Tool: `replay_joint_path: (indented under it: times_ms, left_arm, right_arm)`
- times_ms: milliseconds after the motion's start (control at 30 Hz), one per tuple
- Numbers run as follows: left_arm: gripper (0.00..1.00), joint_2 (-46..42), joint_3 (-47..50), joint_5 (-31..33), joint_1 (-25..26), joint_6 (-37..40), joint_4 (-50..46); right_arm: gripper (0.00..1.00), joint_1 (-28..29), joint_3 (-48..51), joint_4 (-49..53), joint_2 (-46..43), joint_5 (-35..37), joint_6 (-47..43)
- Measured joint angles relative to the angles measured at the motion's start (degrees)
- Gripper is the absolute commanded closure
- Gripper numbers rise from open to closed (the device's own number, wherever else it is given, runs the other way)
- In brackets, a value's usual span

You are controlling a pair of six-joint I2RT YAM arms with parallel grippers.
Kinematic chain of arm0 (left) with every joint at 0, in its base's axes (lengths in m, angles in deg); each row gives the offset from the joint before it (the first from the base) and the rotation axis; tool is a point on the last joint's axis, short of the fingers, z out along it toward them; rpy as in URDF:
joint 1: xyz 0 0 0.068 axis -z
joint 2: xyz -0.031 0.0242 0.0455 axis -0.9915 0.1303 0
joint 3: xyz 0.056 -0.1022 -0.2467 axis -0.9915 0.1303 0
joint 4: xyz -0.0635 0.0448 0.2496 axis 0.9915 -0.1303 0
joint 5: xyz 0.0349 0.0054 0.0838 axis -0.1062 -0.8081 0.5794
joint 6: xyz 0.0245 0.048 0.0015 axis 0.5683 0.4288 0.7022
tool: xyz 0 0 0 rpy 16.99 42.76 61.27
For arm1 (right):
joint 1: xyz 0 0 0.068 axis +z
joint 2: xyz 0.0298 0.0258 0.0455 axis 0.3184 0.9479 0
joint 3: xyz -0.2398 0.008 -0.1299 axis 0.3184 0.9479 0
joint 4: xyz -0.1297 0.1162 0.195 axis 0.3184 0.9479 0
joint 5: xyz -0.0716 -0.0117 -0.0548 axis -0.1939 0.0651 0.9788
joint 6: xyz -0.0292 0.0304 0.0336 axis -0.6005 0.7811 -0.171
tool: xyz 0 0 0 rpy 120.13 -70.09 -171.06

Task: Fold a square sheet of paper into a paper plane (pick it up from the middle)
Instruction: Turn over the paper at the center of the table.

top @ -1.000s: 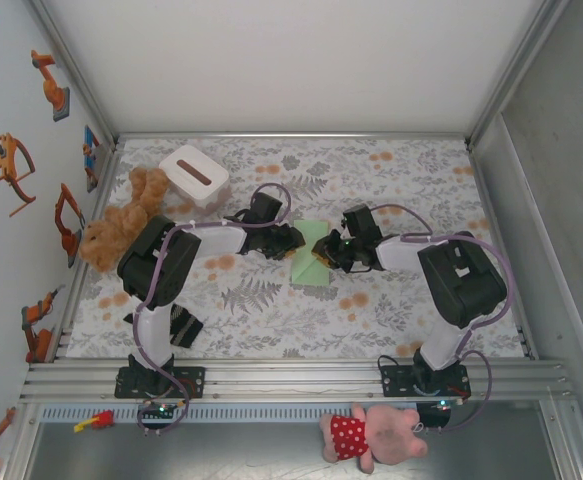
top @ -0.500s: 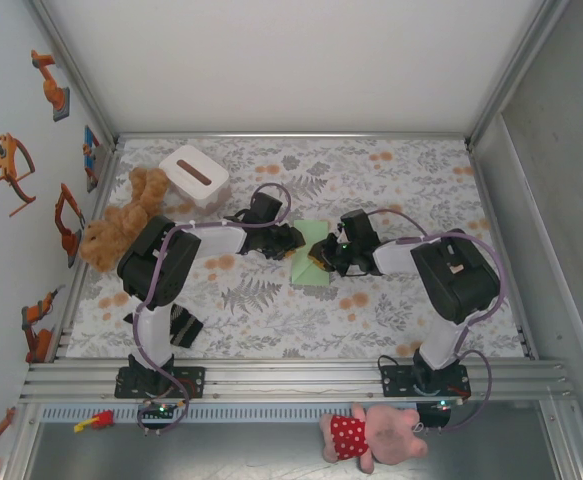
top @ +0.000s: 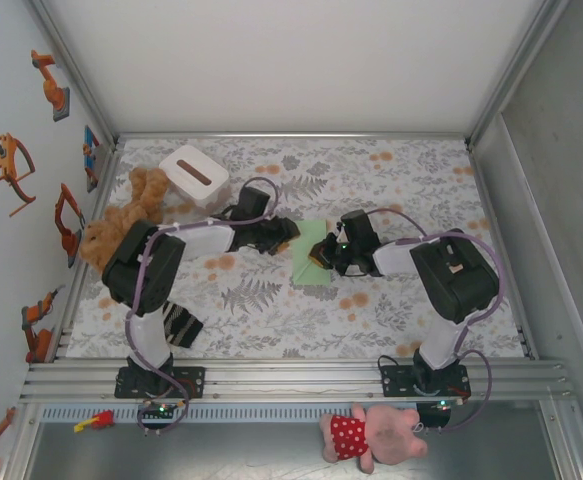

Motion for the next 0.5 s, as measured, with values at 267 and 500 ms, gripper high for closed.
replay_joint_path:
  times_ms: [267, 500]
  left_arm:
    - [0.2, -16.5, 9.8, 0.6, -4.9, 1.0, 3.9]
    - [0.03, -28.3, 16.8, -0.5, -5.7, 1.0, 8.3]
  right_arm:
    - [1.0, -0.4, -1.5, -2.4, -4.9, -1.9, -4.0]
    - [1.0, -1.5, -6.1, -9.0, -7.5, -6.4, -4.9]
